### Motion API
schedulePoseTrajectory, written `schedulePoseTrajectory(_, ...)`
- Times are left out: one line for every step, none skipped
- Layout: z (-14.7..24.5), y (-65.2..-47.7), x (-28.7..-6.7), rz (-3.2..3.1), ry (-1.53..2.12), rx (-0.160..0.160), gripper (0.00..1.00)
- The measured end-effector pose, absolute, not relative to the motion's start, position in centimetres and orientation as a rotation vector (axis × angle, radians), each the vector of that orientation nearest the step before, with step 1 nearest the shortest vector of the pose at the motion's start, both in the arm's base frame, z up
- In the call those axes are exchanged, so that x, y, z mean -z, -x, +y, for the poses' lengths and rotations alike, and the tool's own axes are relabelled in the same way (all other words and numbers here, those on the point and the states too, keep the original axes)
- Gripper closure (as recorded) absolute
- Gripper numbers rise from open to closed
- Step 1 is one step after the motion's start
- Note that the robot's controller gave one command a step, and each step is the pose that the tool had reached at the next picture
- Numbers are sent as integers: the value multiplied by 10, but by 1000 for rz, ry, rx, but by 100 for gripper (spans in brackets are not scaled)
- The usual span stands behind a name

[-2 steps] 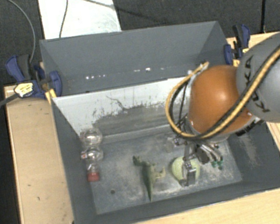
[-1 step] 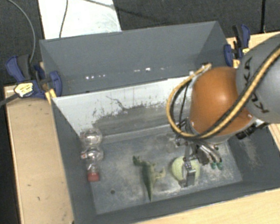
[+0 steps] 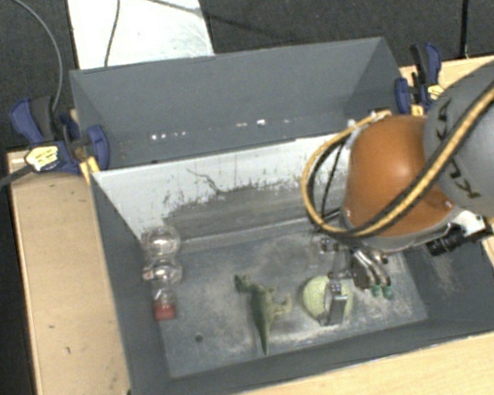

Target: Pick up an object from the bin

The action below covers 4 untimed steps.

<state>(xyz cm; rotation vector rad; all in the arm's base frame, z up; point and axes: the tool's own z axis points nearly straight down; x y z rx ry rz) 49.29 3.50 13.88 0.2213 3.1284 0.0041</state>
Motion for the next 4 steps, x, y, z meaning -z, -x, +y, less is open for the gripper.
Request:
schedulePoseTrajectory(29, -498, -121, 3130, 155, -6, 0)
schedulePoseTrajectory(13, -499, -78, 3133, -117, -9, 100)
schedulePoseTrajectory(13, -499, -78, 3133, -119, -9, 100)
schedulePoseTrajectory(10, -496, -114, 3141, -103, -7, 100)
